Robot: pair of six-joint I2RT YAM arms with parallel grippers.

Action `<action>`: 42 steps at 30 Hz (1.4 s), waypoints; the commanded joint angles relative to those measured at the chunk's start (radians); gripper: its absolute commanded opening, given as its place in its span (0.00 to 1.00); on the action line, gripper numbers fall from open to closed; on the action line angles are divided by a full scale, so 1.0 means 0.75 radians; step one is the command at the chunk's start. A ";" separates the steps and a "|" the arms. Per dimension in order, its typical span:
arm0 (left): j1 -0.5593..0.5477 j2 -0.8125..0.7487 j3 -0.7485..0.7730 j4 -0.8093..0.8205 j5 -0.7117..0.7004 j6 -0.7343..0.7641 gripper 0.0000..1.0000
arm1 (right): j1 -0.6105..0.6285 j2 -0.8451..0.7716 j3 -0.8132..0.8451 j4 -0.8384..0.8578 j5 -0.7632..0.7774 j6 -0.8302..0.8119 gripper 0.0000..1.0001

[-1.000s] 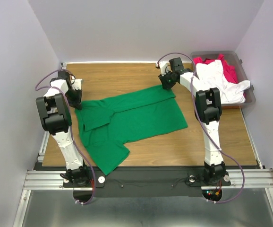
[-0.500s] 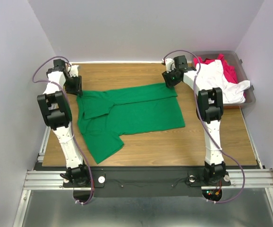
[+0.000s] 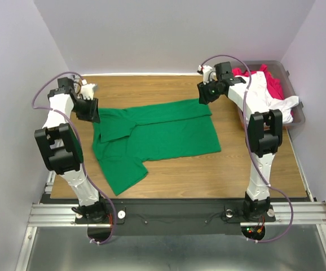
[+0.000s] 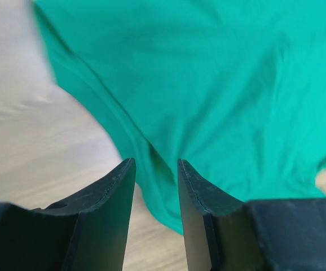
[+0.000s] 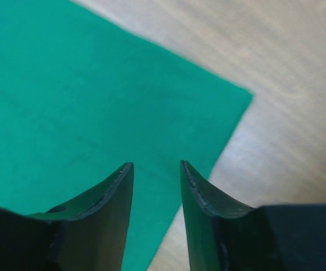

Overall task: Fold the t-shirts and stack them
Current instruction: Fold the tshirt

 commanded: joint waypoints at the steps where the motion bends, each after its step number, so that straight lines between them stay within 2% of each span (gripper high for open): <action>1: -0.052 -0.112 -0.141 -0.065 0.078 0.166 0.47 | 0.033 -0.058 -0.086 -0.062 -0.120 0.062 0.41; 6: -0.277 -0.215 -0.325 0.082 -0.099 0.216 0.46 | 0.074 -0.060 -0.147 -0.064 -0.185 0.113 0.35; 9: -0.327 -0.211 -0.335 0.144 -0.194 0.195 0.46 | 0.080 -0.044 -0.155 -0.064 -0.194 0.130 0.34; 17: -0.598 -0.151 -0.341 0.248 -0.382 0.185 0.49 | 0.082 -0.017 -0.159 -0.064 -0.200 0.154 0.33; 31: -0.764 0.002 -0.319 0.326 -0.627 0.140 0.52 | 0.080 0.003 -0.190 -0.064 -0.161 0.132 0.30; 33: -0.769 0.014 -0.317 0.342 -0.676 0.128 0.50 | 0.082 0.008 -0.192 -0.062 -0.151 0.126 0.30; 35: -0.769 0.039 -0.309 0.344 -0.709 0.126 0.42 | 0.082 0.010 -0.196 -0.064 -0.142 0.122 0.30; 37: -0.767 0.049 -0.294 0.346 -0.740 0.126 0.33 | 0.080 0.012 -0.198 -0.064 -0.140 0.118 0.29; 38: -0.758 0.049 -0.278 0.340 -0.740 0.128 0.23 | 0.082 0.012 -0.198 -0.064 -0.136 0.118 0.29; 40: -0.744 0.043 -0.248 0.310 -0.715 0.142 0.14 | 0.082 0.014 -0.200 -0.064 -0.132 0.116 0.29; 41: -0.724 0.037 -0.197 0.255 -0.659 0.148 0.07 | 0.082 0.012 -0.200 -0.064 -0.130 0.116 0.29; 42: -0.711 0.035 -0.170 0.222 -0.569 0.169 0.05 | 0.082 0.010 -0.204 -0.064 -0.128 0.112 0.29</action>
